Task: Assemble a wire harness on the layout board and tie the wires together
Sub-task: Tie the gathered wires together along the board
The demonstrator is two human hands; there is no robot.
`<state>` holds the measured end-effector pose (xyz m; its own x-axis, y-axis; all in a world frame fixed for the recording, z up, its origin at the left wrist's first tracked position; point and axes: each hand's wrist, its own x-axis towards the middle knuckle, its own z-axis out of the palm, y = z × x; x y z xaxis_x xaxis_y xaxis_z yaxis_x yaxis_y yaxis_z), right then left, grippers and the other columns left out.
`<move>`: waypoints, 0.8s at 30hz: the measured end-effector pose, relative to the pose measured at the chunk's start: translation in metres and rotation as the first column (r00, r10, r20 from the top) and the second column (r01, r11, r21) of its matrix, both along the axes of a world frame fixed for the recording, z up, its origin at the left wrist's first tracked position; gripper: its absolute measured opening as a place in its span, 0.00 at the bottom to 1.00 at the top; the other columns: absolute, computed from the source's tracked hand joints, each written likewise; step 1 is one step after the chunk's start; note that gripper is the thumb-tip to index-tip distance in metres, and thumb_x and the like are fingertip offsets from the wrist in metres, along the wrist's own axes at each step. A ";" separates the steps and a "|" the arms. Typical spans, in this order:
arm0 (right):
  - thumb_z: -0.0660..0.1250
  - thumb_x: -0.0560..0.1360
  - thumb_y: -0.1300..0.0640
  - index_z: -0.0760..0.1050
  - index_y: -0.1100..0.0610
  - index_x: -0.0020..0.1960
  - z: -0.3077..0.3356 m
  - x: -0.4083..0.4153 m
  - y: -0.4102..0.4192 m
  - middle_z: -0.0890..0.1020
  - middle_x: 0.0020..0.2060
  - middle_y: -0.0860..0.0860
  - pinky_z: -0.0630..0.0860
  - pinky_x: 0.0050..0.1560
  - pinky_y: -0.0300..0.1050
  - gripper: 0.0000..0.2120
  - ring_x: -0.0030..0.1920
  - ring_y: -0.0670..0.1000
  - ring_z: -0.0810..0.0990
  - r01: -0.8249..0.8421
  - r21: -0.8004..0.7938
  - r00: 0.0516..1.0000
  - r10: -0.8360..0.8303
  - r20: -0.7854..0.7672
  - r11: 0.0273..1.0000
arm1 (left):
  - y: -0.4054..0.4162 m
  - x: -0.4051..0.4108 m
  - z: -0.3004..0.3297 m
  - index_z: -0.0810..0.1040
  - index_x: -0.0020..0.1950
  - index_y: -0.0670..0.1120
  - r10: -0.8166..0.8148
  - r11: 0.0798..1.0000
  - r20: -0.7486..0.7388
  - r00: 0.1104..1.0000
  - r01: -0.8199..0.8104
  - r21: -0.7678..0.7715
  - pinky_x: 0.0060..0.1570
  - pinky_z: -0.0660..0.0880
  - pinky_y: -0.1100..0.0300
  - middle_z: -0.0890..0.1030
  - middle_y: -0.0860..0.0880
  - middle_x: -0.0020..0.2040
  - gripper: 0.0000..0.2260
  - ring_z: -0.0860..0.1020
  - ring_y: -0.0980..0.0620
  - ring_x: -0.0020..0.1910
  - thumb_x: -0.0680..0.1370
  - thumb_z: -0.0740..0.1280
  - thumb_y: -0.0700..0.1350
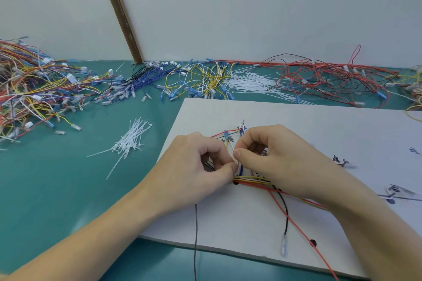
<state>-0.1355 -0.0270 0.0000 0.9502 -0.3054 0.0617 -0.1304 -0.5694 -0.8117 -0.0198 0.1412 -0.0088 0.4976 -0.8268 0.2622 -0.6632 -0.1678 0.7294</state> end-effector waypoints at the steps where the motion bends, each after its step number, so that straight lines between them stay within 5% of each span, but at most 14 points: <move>1: 0.70 0.76 0.55 0.82 0.50 0.40 -0.001 0.001 0.000 0.82 0.32 0.45 0.75 0.37 0.47 0.07 0.32 0.43 0.74 0.008 -0.017 1.000 -0.008 0.009 1.000 | 0.000 0.001 0.001 0.84 0.41 0.54 0.000 1.000 0.002 1.000 0.000 0.006 0.35 0.75 0.59 0.83 0.55 0.38 0.02 0.80 0.49 0.37 0.72 0.73 0.51; 6: 0.69 0.76 0.52 0.81 0.50 0.40 -0.004 0.002 -0.001 0.80 0.30 0.41 0.71 0.33 0.39 0.07 0.30 0.42 0.73 0.038 -0.058 0.999 -0.036 0.033 0.998 | 0.000 0.003 0.001 0.85 0.41 0.54 -0.017 0.999 0.001 1.000 0.017 0.039 0.36 0.75 0.59 0.83 0.55 0.38 0.02 0.80 0.50 0.38 0.73 0.74 0.50; 11: 0.69 0.77 0.50 0.81 0.48 0.41 -0.005 0.003 -0.003 0.82 0.32 0.43 0.74 0.34 0.42 0.06 0.31 0.45 0.78 0.080 -0.071 0.994 -0.075 0.080 0.994 | 0.000 0.003 0.001 0.86 0.45 0.57 -0.016 0.999 -0.009 1.000 0.016 0.038 0.38 0.76 0.63 0.84 0.61 0.40 0.03 0.81 0.53 0.42 0.73 0.73 0.51; 20: 0.72 0.78 0.57 0.85 0.50 0.44 -0.002 -0.002 -0.004 0.85 0.33 0.50 0.70 0.28 0.36 0.06 0.28 0.45 0.76 0.005 0.238 1.000 -0.009 0.015 0.971 | -0.001 0.004 0.000 0.87 0.42 0.57 -0.002 1.000 -0.076 0.997 0.004 0.028 0.34 0.76 0.62 0.85 0.57 0.37 0.02 0.80 0.55 0.34 0.72 0.74 0.52; 24: 0.73 0.78 0.56 0.85 0.51 0.44 -0.003 -0.001 -0.003 0.86 0.36 0.51 0.75 0.33 0.44 0.05 0.31 0.46 0.79 0.027 0.164 1.000 -0.029 0.011 0.986 | -0.002 0.004 -0.001 0.87 0.42 0.58 0.014 0.999 -0.060 0.998 -0.012 0.029 0.33 0.74 0.63 0.84 0.57 0.37 0.03 0.79 0.56 0.33 0.72 0.73 0.54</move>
<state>-0.1366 -0.0304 -0.0027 0.9405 -0.3392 0.0211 -0.1331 -0.4245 -0.8956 -0.0156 0.1394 -0.0095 0.5226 -0.8269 0.2075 -0.6160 -0.1980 0.7624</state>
